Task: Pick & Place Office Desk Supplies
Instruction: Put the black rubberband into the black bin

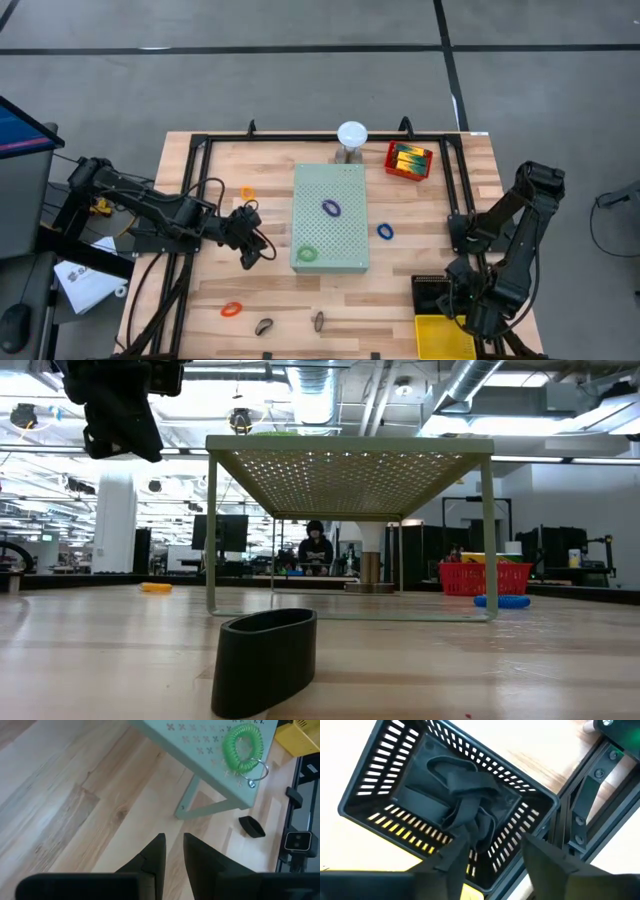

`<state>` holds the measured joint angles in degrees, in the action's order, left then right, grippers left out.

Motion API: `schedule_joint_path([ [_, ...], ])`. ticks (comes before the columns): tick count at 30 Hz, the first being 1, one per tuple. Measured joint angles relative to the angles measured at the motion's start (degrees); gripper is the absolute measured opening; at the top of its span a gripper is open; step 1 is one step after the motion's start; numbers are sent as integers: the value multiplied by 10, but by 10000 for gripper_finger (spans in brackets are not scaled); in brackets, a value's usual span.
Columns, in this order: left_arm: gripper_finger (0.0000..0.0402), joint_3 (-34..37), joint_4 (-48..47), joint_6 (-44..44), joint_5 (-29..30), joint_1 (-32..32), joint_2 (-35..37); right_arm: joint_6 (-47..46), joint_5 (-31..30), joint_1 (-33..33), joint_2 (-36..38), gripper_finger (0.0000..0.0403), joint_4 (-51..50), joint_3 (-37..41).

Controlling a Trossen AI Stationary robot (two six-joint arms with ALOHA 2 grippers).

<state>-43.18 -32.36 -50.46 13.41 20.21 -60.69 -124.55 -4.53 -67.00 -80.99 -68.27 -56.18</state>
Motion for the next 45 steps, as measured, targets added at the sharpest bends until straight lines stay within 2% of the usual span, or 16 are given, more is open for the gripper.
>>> schedule_joint_path([
  [6,62,0,1,16,-46,4,0,-2,-16,2,0,229,18,0],
  [9,62,0,1,38,-91,17,0,-2,-24,11,0,234,28,-1],
  [13,62,0,2,64,-122,46,0,3,-56,26,0,234,42,-1],
  [18,76,0,8,96,-154,121,-4,6,-88,40,0,234,66,-1],
  [23,123,-1,46,93,-153,222,-37,6,-110,42,0,234,94,-1],
  [26,161,-1,78,82,-122,266,-74,5,-115,45,0,234,110,-1],
  [32,216,-1,147,82,-57,287,-164,5,-130,54,0,234,145,-1],
  [35,222,-1,189,101,-28,286,-212,5,-135,61,0,234,159,-1],
  [45,200,-1,279,155,-24,286,-321,5,-135,65,0,234,199,-1],
])
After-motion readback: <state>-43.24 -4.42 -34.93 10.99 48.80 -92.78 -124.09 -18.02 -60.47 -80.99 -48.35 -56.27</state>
